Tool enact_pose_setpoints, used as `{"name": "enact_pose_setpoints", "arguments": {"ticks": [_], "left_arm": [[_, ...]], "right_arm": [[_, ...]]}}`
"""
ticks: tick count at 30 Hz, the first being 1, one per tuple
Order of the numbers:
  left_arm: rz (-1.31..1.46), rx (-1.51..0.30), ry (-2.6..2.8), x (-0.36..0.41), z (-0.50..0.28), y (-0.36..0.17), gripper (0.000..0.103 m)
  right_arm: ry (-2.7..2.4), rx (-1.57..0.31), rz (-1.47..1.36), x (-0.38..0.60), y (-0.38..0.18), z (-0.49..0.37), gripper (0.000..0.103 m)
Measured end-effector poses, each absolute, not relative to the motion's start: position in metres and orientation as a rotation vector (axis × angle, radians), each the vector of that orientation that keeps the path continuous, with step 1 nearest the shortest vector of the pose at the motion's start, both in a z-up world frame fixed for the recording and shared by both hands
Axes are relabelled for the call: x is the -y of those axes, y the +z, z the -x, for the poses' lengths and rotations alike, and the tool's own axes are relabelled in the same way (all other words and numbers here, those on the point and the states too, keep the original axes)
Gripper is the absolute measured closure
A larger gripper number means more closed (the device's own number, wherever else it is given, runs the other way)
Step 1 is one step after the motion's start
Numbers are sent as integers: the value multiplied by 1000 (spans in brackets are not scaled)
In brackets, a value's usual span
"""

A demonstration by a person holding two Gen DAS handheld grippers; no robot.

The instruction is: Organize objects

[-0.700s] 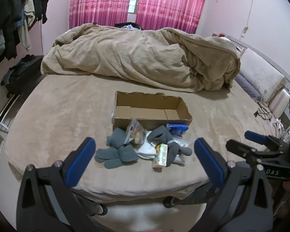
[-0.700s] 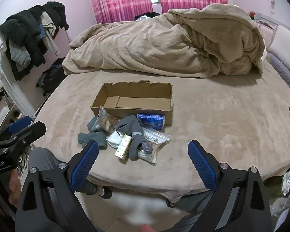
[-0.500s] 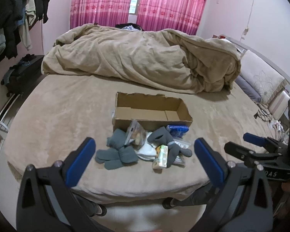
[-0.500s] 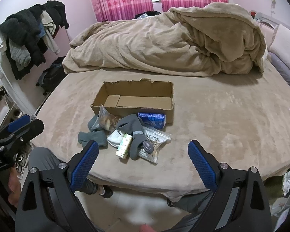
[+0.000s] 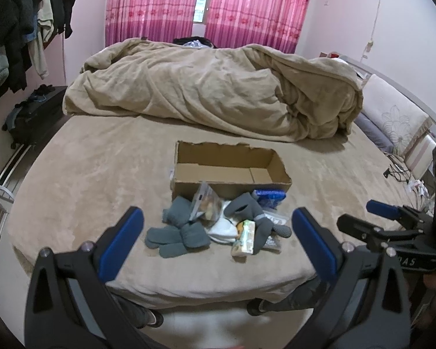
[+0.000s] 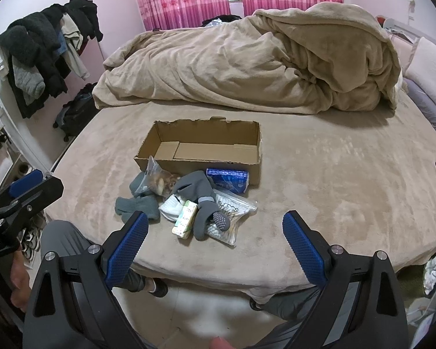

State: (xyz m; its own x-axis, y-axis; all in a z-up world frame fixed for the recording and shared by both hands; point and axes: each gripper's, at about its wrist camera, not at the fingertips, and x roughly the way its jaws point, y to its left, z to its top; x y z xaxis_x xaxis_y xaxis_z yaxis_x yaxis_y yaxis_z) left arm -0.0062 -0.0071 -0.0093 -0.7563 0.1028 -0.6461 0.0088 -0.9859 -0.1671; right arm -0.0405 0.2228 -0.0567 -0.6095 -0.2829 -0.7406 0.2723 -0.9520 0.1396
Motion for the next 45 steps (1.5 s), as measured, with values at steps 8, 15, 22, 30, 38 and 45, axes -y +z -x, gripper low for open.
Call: {"name": "enact_pose_setpoints", "arguments": {"ticks": [8,15,22,30,38,45], "left_arm": [[1081,248,2903,11,6,-7,1],[1076,264,2907,16,3,-6,1],[1072,265,2906,17,2,-6,1],[1074,261,2899,17,2,-4,1],[1080,243,2897,12,5,-5,1],[1093,244,2895,13,8,-7,1]], "right_arm": [[-2578,13,-1182,-225,-57,42,7],[-2579,11,-1184,-225,-56,42,7],[-2579,11,-1184,-224,-57,42,7],[-2575,15,-1194,-226,-56,43,7],[-2573,14,-1199,-226,-55,43,7],[-2573,14,-1201,-226,-56,45,7]]}}
